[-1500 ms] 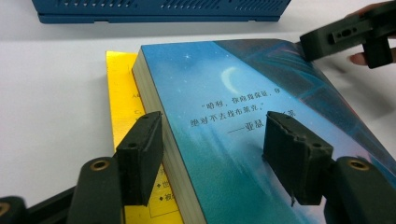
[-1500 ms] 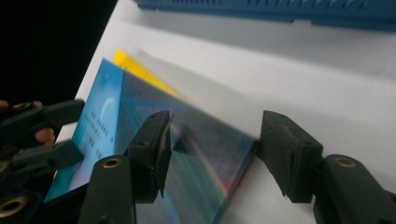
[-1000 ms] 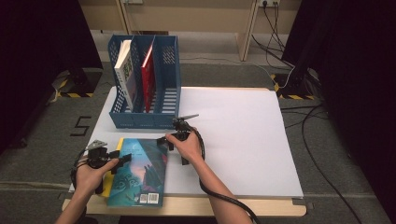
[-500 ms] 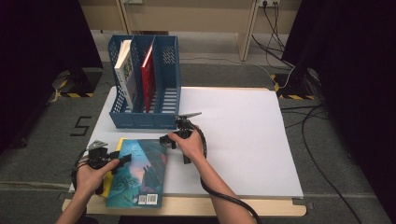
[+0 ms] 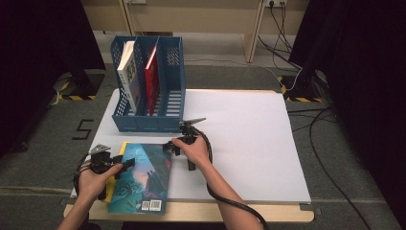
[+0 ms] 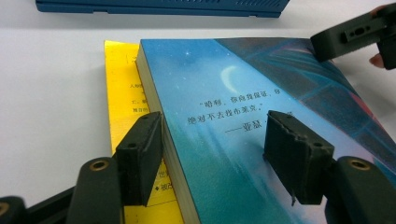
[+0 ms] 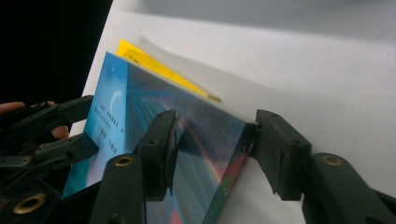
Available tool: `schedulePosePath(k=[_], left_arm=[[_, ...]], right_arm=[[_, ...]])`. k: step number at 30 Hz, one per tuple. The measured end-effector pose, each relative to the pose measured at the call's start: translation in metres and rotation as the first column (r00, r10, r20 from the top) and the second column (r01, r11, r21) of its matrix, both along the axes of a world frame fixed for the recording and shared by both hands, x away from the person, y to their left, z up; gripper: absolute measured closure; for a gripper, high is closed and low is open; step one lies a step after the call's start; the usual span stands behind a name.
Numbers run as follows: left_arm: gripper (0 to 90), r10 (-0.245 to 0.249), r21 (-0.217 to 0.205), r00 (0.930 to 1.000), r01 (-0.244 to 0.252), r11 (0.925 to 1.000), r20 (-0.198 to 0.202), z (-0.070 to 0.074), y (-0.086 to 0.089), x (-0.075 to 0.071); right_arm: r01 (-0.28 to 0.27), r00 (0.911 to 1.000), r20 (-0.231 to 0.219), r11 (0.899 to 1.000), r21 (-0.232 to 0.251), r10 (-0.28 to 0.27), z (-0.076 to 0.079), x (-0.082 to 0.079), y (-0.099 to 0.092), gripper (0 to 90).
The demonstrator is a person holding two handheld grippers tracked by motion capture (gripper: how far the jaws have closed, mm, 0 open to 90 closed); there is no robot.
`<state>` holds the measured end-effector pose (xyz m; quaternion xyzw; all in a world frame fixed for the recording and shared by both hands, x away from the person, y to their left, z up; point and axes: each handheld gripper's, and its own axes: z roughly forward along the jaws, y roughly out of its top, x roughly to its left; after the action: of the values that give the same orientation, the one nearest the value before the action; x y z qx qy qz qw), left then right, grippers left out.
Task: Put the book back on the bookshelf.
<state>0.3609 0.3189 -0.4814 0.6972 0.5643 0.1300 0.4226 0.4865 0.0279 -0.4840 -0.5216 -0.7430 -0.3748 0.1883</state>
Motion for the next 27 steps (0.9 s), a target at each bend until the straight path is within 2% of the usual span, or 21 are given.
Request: schedulePosePath(k=[8, 14, 17, 22, 27], left_arm=[[36.6, 0.002, -0.004, 1.0000, -0.002, 1.0000, 0.004, -0.001, 0.000, 0.000], [36.6, 0.001, 0.000, 1.0000, -0.001, 1.0000, 0.003, 0.000, -0.001, 0.000], [36.7, 0.002, 0.004, 1.0000, -0.002, 1.0000, 0.003, 0.000, -0.001, 0.000], [37.3, 0.015, -0.006, 0.9998, -0.015, 0.9999, -0.009, 0.001, 0.000, 0.000], [37.4, 0.024, -0.016, 0.9997, -0.025, 0.9996, -0.008, 0.000, 0.000, -0.001]], right_arm=[[-0.005, 0.9995, -0.030, 1.000, 0.019, 0.006, -0.004, -0.001, 0.003, 46.3], [-0.008, 0.9997, -0.023, 1.000, 0.009, 0.008, -0.003, -0.001, 0.004, 46.6], [-0.006, 1.0000, -0.007, 1.000, -0.004, 0.006, -0.001, -0.002, 0.004, 48.9], [-0.003, 1.0000, 0.009, 1.000, 0.014, 0.002, 0.007, -0.003, 0.001, 56.2], [0.000, 1.0000, 0.010, 1.000, 0.020, -0.001, 0.010, -0.004, 0.000, 57.0]])
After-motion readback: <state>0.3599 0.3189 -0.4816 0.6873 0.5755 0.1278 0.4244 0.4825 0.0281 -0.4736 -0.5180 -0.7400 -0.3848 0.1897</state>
